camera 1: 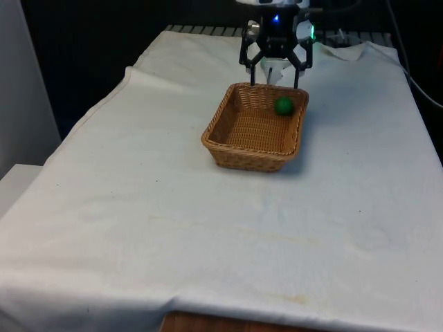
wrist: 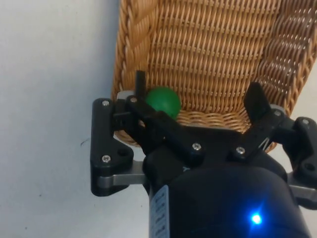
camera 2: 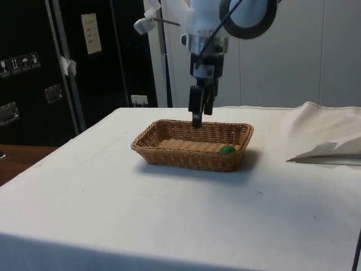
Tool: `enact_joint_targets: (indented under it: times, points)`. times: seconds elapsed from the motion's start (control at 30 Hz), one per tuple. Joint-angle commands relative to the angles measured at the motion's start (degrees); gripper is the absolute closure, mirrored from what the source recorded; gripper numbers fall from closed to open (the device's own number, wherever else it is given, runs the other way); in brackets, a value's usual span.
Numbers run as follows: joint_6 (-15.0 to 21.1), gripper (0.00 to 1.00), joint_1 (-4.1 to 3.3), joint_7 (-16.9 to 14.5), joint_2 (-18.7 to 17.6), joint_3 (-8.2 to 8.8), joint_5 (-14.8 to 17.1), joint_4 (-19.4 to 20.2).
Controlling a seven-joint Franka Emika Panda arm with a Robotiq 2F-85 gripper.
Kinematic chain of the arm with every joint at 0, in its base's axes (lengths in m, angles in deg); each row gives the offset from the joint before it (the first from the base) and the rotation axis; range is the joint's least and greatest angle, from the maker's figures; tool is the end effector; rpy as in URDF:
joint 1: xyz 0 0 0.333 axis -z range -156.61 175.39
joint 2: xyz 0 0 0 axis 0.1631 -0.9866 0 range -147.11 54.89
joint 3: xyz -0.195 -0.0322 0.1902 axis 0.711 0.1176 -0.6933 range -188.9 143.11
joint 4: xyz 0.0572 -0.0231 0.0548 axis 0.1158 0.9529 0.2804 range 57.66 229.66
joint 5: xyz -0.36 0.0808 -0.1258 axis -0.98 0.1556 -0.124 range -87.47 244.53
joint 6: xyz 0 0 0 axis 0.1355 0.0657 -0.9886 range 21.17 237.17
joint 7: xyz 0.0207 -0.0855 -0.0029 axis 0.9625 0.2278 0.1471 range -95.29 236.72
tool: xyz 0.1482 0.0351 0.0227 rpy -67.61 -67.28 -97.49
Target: Pick up the ball and place it into the basket.
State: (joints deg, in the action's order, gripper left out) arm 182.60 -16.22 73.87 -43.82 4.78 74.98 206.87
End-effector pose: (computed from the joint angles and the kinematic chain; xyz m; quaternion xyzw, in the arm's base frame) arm 0.4403 -0.0108 0.1783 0.9966 -0.0178 0.0809 0.0026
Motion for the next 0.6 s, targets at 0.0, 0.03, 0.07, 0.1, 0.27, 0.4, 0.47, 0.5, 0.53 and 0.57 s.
enact_joint_targets:
  times: [0.0,0.03,0.07,0.1,0.27,0.4,0.47,0.5,0.53,0.57]
  points:
    - [-0.9,0.00,0.29,1.4,-0.1,-0.06,-1.6,-0.8]
    - [-1.5,0.00,0.29,1.5,0.3,-0.11,-1.7,-1.0]
    - [-2.2,0.00,0.29,1.4,0.8,-0.17,-1.7,-1.3]
    - [-2.8,0.00,0.23,1.4,1.2,-0.23,-1.7,-1.7]
    - [-5.9,0.00,0.00,1.1,2.5,-0.57,-1.2,-3.9]
    - [-8.2,0.00,-0.17,0.6,2.9,-0.92,-0.7,-5.8]
    - [-8.7,0.00,-0.23,0.5,2.8,-0.97,-0.5,-6.4]
    - [-9.6,0.00,-0.40,0.3,2.6,-1.15,-0.2,-7.4]
    - [-9.9,0.00,-0.40,0.2,2.5,-1.20,-0.1,-7.9]
    - [-10.3,0.00,-0.52,0.0,2.3,-1.26,0.1,-8.4]
